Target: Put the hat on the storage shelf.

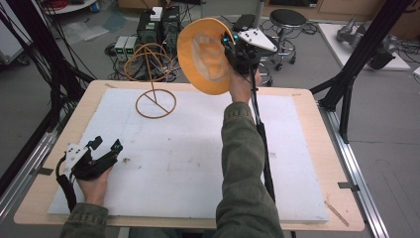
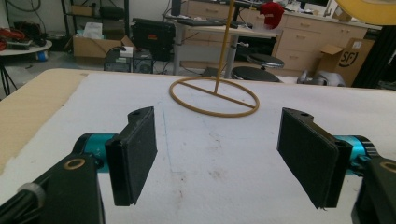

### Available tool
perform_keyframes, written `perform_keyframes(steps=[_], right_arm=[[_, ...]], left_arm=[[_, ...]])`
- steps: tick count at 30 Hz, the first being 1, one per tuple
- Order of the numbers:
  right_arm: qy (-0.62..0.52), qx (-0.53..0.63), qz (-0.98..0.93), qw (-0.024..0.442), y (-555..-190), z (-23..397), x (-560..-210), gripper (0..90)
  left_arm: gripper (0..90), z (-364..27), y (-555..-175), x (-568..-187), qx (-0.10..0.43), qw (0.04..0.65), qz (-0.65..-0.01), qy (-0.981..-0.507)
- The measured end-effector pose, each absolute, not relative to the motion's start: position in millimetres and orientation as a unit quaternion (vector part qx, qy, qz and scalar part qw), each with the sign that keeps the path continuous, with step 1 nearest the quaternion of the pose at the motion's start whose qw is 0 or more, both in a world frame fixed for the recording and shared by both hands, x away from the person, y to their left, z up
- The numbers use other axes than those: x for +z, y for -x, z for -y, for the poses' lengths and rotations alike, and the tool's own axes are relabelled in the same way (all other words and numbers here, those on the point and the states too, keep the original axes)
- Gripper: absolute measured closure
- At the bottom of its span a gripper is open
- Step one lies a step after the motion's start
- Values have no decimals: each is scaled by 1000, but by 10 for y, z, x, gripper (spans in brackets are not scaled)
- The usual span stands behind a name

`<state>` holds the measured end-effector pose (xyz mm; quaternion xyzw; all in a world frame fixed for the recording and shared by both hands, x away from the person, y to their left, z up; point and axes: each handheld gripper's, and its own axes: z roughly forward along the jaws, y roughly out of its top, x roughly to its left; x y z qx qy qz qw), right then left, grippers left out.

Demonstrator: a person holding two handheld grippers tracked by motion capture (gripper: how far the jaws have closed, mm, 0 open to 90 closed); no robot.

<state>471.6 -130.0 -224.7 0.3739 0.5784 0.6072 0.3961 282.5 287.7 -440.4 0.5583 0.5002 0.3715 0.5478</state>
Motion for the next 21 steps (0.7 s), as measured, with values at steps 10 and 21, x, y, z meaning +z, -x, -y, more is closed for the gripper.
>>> perform_keyframes(steps=[10, 21], right_arm=[[-384, 607, -564, 407, -4878, 1117, -2170, 870], [-398, 537, -568, 480, -4984, 440, -2007, 872]], left_arm=[[285, -2899, -2835, -4413, 370, 551, -505, -552], [286, -2905, -2845, -4415, 370, 555, -505, -549]])
